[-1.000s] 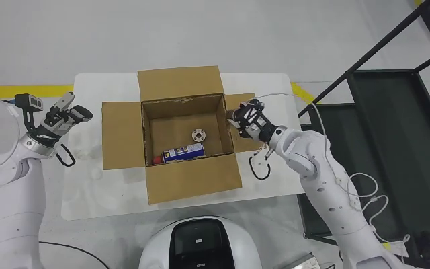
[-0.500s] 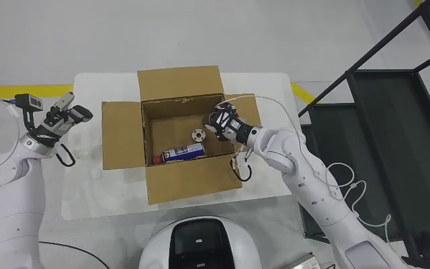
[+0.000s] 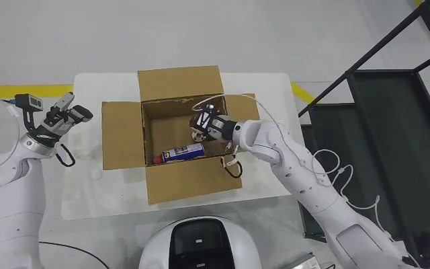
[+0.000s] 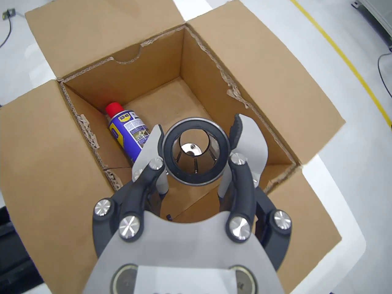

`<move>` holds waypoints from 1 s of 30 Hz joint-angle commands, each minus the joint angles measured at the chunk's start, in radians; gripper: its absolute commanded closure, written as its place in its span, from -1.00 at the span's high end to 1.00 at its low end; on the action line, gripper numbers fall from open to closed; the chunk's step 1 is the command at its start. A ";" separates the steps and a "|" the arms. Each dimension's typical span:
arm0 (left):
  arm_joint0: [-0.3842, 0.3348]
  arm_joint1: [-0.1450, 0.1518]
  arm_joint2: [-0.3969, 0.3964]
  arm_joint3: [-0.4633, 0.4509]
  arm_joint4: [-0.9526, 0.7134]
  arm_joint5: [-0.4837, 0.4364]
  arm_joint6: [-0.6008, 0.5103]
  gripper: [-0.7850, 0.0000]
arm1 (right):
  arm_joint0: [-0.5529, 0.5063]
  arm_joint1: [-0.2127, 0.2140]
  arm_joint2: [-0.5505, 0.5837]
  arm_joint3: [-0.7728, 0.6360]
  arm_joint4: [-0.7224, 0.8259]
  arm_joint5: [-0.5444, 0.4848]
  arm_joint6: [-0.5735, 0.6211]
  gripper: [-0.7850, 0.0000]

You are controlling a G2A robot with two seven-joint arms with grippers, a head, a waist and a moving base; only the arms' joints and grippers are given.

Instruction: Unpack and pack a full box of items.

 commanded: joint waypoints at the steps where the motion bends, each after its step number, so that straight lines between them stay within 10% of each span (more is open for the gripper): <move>1: 0.000 0.000 0.000 0.000 0.000 0.000 0.000 1.00 | 0.098 -0.030 -0.096 0.096 0.021 -0.004 0.009 -1.00; 12: 0.000 0.000 0.000 0.000 0.000 0.000 0.000 1.00 | 0.343 -0.194 -0.371 0.570 0.097 0.030 -0.059 -1.00; 25: 0.000 0.000 0.000 0.000 0.000 0.000 0.000 1.00 | 0.411 -0.270 -0.416 0.823 0.110 -0.010 -0.104 -1.00; 30: 0.000 0.000 0.000 0.000 0.000 0.000 0.000 1.00 | 0.424 -0.295 -0.424 0.874 0.121 -0.021 -0.110 0.07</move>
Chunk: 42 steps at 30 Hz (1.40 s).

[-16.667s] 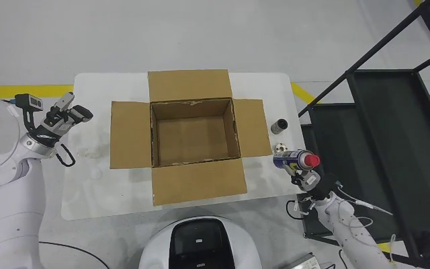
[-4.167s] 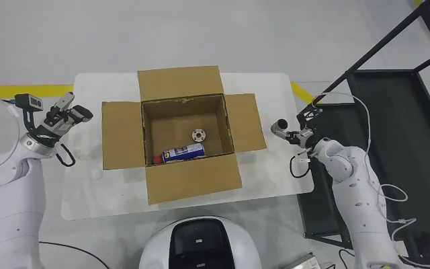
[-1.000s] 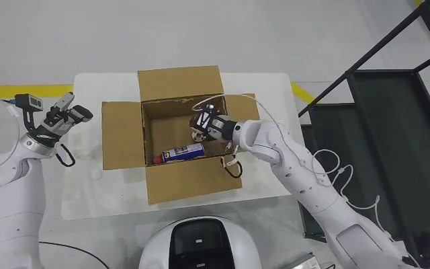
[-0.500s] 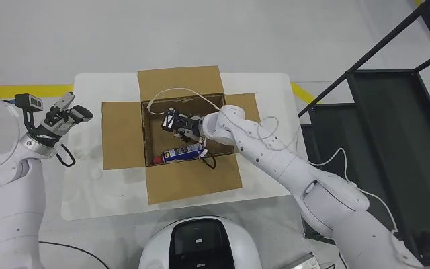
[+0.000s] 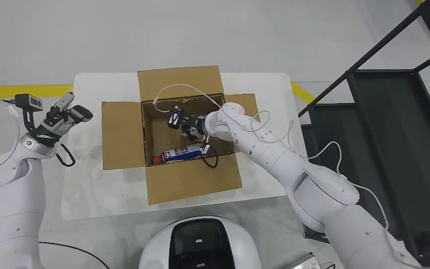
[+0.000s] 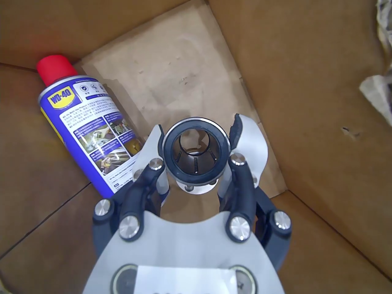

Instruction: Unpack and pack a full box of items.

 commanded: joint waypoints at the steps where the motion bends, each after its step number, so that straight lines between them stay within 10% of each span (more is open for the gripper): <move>1: 0.000 0.000 0.000 0.000 0.000 0.000 0.000 1.00 | 0.004 -0.008 -0.001 0.017 0.004 -0.002 0.000 1.00; 14: 0.000 0.000 0.000 0.000 0.000 0.000 0.000 1.00 | -0.032 0.043 0.104 -0.122 -0.028 -0.041 -0.096 1.00; 25: 0.000 0.000 0.000 0.000 0.000 0.000 0.000 1.00 | -0.471 0.251 0.560 -0.828 -0.044 -0.133 0.044 1.00; 42: -0.025 0.005 0.037 0.111 0.123 0.005 0.132 1.00 | -0.796 0.348 0.953 -1.039 0.536 -0.163 0.338 1.00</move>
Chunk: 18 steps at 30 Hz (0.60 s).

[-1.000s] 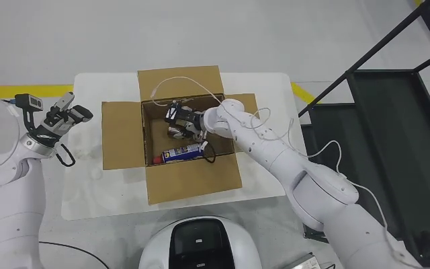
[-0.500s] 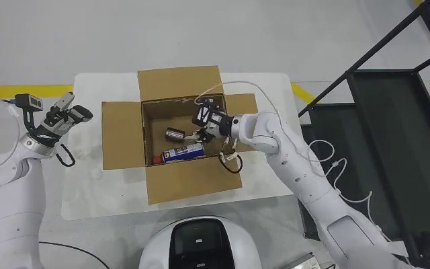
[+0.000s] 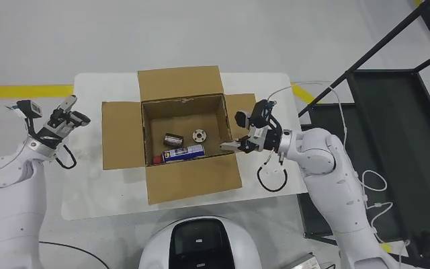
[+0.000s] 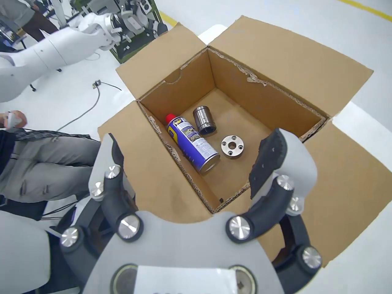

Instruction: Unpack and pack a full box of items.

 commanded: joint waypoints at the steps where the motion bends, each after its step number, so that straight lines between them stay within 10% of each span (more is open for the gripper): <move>1: -0.015 -0.003 0.021 0.033 0.002 -0.006 0.001 1.00 | -0.006 0.005 0.018 -0.002 0.027 0.038 0.029 1.00; 18: -0.107 -0.027 0.149 0.084 -0.154 -0.045 -0.235 1.00 | -0.007 0.007 0.022 -0.005 0.032 0.053 0.031 1.00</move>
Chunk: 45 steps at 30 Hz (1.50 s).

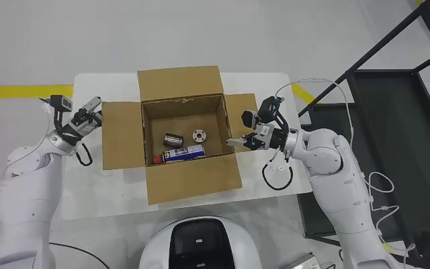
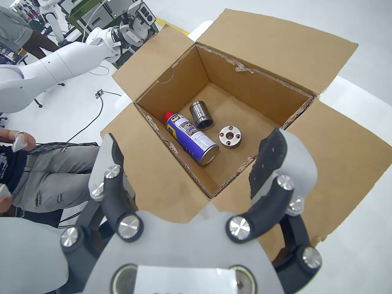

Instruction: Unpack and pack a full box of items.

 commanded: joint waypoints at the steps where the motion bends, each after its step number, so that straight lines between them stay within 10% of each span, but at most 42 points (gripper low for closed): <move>1: -0.004 0.002 0.005 -0.018 0.002 0.004 -0.021 1.00 | 0.000 0.000 0.000 0.000 0.000 0.000 0.000 1.00; 16: -0.036 -0.025 0.152 -0.123 -0.018 0.035 -0.024 1.00 | 0.040 0.038 0.176 0.295 0.385 0.233 0.158 1.00; 29: -0.031 -0.039 0.238 -0.163 0.022 0.036 0.003 1.00 | 0.211 0.025 0.000 0.621 0.418 0.248 0.199 1.00; 45: -0.038 -0.038 0.273 -0.150 0.110 0.018 0.077 1.00 | 0.130 0.038 -0.050 0.302 0.744 0.152 0.458 1.00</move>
